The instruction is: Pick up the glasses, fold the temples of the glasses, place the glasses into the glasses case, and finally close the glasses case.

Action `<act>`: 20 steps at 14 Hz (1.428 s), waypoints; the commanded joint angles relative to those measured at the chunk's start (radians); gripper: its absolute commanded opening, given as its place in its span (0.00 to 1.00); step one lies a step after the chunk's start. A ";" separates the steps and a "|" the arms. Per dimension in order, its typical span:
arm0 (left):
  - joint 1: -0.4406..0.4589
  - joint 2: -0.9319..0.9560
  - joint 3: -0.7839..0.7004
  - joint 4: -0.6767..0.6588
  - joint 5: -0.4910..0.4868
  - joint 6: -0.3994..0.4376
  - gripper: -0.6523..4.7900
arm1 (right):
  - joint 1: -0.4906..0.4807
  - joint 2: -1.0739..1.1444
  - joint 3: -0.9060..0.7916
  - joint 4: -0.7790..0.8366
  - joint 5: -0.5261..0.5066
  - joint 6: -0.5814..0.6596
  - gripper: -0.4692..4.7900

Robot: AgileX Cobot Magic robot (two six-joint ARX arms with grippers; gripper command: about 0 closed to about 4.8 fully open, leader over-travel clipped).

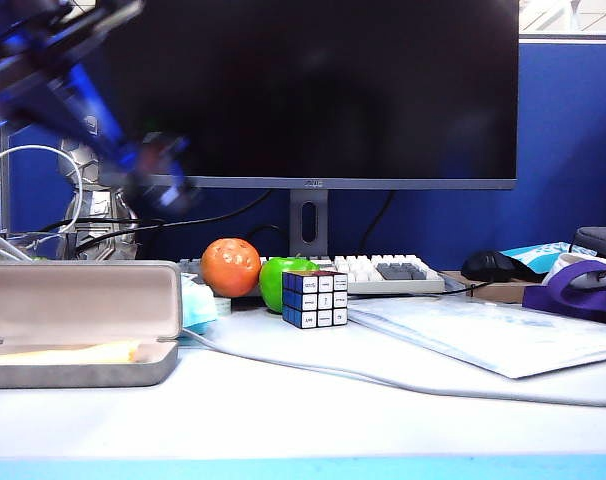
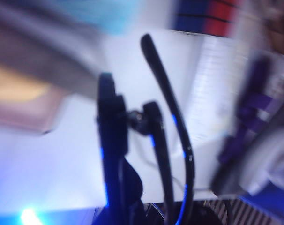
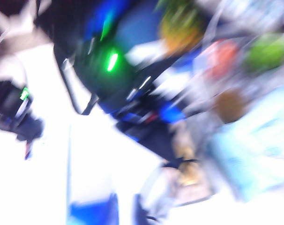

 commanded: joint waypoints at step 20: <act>0.000 -0.005 0.000 0.105 0.054 0.159 0.11 | 0.128 0.150 0.006 0.081 0.370 0.058 0.41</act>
